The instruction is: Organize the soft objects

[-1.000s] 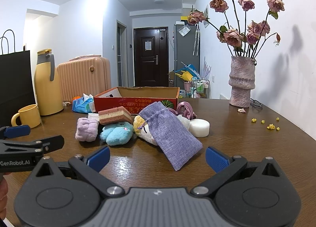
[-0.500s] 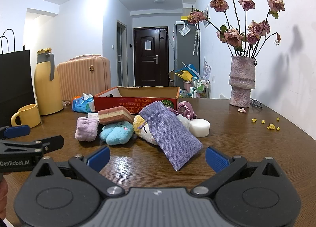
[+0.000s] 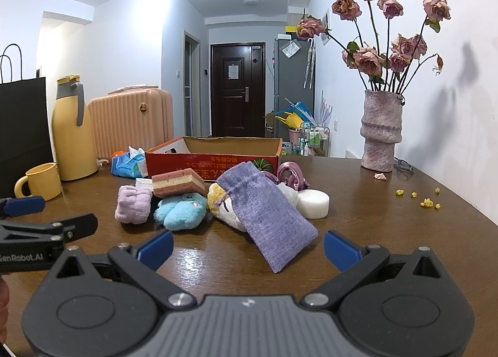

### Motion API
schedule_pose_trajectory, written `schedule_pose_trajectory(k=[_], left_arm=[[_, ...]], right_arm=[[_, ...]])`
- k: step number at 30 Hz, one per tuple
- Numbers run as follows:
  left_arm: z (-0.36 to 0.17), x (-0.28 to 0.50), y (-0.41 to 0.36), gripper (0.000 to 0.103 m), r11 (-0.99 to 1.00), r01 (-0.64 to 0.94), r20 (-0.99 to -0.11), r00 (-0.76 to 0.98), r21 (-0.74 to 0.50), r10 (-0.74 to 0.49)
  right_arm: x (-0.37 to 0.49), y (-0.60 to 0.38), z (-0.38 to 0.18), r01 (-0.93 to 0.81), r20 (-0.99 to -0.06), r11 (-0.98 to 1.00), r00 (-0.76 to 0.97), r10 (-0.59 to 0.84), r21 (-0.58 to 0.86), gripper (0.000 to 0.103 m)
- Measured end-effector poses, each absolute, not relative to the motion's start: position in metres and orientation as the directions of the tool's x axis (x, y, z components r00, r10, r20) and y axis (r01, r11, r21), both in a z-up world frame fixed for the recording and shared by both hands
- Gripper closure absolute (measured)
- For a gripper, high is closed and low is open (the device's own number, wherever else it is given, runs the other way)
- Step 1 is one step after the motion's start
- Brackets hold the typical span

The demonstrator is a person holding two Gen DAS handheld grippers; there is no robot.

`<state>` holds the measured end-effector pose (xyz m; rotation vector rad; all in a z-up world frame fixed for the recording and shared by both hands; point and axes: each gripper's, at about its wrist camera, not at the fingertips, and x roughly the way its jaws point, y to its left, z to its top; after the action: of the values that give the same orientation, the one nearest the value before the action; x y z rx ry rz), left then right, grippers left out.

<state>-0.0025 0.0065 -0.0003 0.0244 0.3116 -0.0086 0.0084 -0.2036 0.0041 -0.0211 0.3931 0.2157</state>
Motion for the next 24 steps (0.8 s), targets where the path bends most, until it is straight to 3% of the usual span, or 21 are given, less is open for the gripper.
schedule_pose_trajectory(k=[24], left_arm=[[0.000, 0.036, 0.014, 0.000, 0.999, -0.016, -0.335, 0.942, 0.029, 0.025]], right_arm=[[0.054, -0.203, -0.002, -0.235, -0.418, 0.972, 0.880, 0.225, 0.026, 0.000]])
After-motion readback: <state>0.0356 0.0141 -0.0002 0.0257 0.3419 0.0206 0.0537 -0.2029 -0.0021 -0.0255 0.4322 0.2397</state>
